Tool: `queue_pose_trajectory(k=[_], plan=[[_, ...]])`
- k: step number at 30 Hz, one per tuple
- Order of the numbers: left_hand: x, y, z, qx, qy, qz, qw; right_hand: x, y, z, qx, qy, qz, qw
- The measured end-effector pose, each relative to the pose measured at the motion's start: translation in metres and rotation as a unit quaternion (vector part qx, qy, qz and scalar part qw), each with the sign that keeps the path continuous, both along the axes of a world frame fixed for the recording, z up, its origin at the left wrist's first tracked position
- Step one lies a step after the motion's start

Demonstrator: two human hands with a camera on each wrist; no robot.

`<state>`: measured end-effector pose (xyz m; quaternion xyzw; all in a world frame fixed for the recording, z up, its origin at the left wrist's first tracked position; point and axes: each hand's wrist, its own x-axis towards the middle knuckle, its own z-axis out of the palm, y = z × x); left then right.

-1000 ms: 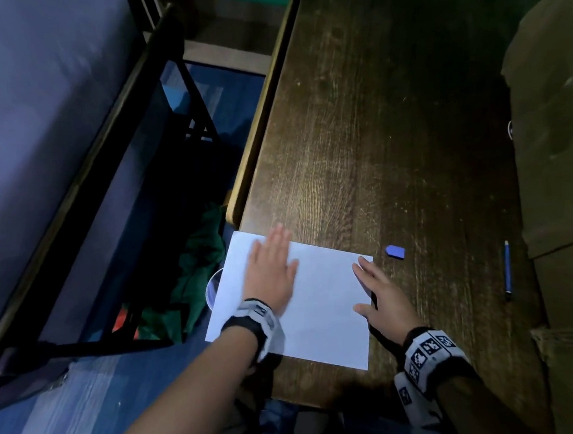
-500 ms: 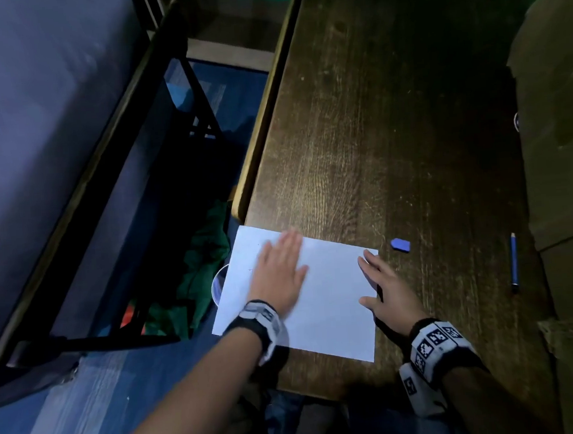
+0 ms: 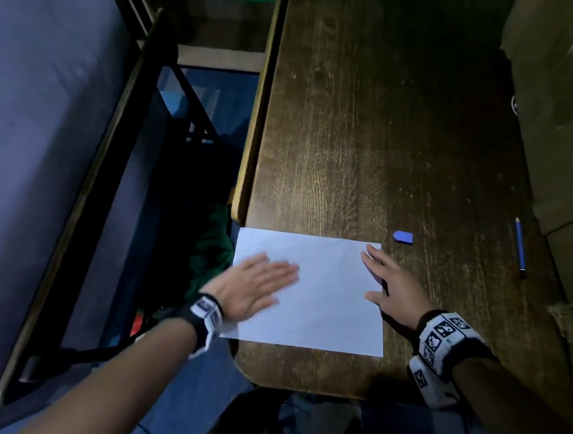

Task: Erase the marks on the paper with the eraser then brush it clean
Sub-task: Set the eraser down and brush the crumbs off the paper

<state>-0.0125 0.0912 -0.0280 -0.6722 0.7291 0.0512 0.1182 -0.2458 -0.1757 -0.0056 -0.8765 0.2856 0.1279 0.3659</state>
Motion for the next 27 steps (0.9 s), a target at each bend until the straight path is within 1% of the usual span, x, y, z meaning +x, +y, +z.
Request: queue_pose_trajectory(k=[2,3,4,5,6,8,9,10,11,12,13,15,16,18,19,20,21,22,24,25,26,27], plan=[[0.023,-0.009,0.006,-0.008,-0.043,0.064,0.997,-0.001,0.001,0.000,0.003,0.000,-0.001,1.000],[0.028,-0.013,0.009,-0.022,-0.043,0.084,0.995,0.000,0.002,0.001,0.002,0.003,-0.001,1.000],[0.027,-0.016,0.011,-0.036,-0.034,0.086,0.995,0.000,0.002,0.002,-0.003,0.007,0.001,1.000],[0.019,-0.019,0.012,-0.041,-0.013,0.066,0.997,0.001,0.003,0.003,-0.010,0.011,0.004,1.000],[0.007,-0.019,0.010,-0.039,0.016,0.025,0.999,0.001,0.003,0.004,-0.018,0.014,0.007,1.000],[-0.030,-0.010,0.003,-0.028,0.066,-0.081,0.994,0.001,0.004,0.005,-0.023,0.012,0.012,1.000],[-0.049,-0.002,-0.003,-0.018,0.069,-0.136,0.988,0.001,0.004,0.005,-0.021,0.010,0.013,1.000],[-0.061,0.006,-0.008,-0.005,0.068,-0.172,0.983,0.000,0.004,0.005,-0.019,0.010,0.015,1.000],[-0.065,0.010,-0.013,0.008,0.068,-0.180,0.981,-0.001,0.004,0.006,-0.019,0.010,0.020,1.000],[-0.062,0.011,-0.014,0.011,0.072,-0.162,0.984,-0.001,0.003,0.006,-0.020,0.010,0.026,0.999],[-0.052,0.007,-0.013,0.004,0.079,-0.119,0.990,-0.001,0.003,0.006,-0.021,0.011,0.029,0.999],[-0.029,-0.005,-0.006,-0.021,0.080,-0.012,0.996,-0.002,0.001,0.005,-0.022,0.018,0.033,0.999],[-0.017,-0.009,-0.003,-0.027,0.058,0.036,0.997,-0.002,0.002,0.004,-0.022,0.022,0.034,0.999],[-0.002,-0.012,0.001,-0.031,0.015,0.125,0.992,-0.003,0.003,0.005,-0.020,0.021,0.030,0.999],[-0.001,-0.016,0.001,-0.039,0.008,0.158,0.987,-0.002,0.003,0.006,-0.019,0.020,0.029,0.999],[-0.005,-0.022,0.002,-0.048,0.019,0.175,0.983,-0.002,0.003,0.007,-0.019,0.021,0.030,0.999],[-0.017,-0.032,0.003,-0.057,0.046,0.170,0.983,-0.001,0.003,0.007,-0.017,0.021,0.030,0.999],[-0.035,-0.043,0.002,-0.062,0.085,0.141,0.985,-0.001,0.003,0.007,-0.014,0.019,0.027,0.999],[-0.081,-0.064,-0.001,-0.040,0.165,0.050,0.984,-0.001,0.001,0.007,-0.004,0.008,0.020,1.000],[-0.104,-0.070,-0.003,-0.023,0.177,0.003,0.984,-0.001,0.000,0.007,0.001,0.000,0.016,1.000],[-0.121,-0.075,-0.008,-0.009,0.165,-0.028,0.986,-0.002,-0.001,0.007,0.007,-0.006,0.010,1.000],[-0.127,-0.078,-0.010,0.002,0.151,-0.037,0.988,-0.002,-0.004,0.008,0.012,-0.008,0.004,1.000]])
